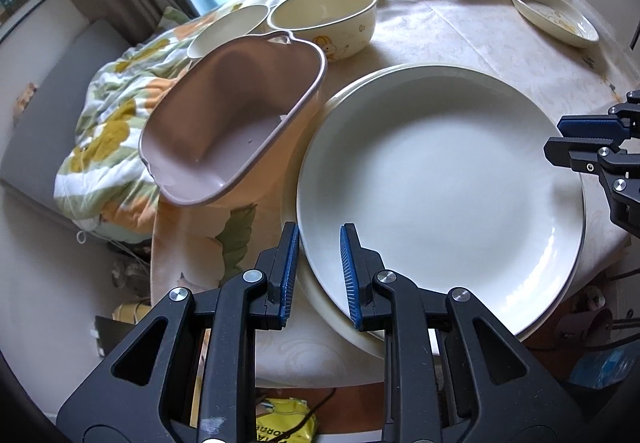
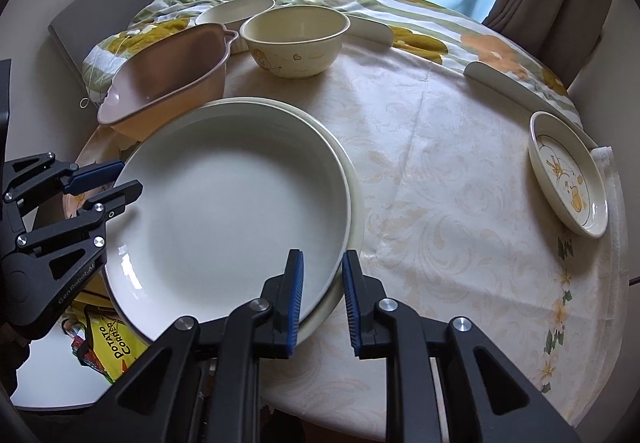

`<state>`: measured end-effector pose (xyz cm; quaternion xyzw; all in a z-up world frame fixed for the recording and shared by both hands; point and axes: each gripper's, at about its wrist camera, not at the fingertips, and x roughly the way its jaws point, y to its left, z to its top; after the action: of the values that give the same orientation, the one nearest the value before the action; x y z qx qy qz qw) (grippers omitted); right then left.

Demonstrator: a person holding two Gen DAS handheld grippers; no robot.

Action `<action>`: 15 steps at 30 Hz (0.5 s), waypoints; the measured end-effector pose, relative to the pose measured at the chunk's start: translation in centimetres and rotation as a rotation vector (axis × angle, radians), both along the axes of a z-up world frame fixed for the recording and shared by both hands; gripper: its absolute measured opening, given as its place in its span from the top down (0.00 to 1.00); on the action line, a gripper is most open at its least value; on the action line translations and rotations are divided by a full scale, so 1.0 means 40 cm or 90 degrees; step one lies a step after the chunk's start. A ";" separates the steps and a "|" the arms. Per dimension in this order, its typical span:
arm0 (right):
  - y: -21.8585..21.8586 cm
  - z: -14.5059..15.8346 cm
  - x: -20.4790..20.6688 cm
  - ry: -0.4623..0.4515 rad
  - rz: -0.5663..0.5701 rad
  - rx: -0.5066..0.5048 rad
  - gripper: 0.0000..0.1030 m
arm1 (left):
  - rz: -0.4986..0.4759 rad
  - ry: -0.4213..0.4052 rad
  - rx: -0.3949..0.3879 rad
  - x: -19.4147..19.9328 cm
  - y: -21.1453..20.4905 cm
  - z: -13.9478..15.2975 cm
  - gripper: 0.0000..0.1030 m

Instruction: Organize plates and bowls

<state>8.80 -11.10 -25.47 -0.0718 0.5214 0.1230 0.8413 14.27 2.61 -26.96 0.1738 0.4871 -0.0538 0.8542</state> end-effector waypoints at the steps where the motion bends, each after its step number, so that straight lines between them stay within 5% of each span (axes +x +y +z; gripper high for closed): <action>1: 0.000 0.000 0.000 0.000 0.000 -0.001 0.82 | 0.000 0.001 -0.001 0.001 0.000 0.000 0.82; 12: -0.013 0.003 0.002 0.004 -0.027 0.034 0.82 | 0.008 0.003 0.000 -0.004 -0.002 -0.001 0.80; 14: -0.020 0.002 0.000 0.003 -0.039 0.050 0.82 | 0.004 0.008 0.007 -0.004 -0.009 -0.004 0.65; 15: -0.026 0.002 -0.002 0.001 -0.050 0.061 0.78 | 0.004 0.010 0.012 -0.004 -0.013 -0.007 0.36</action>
<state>8.71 -12.15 -25.40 -0.0110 0.5184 0.1144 0.8474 14.10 2.08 -27.23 0.1798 0.4946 -0.0479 0.8490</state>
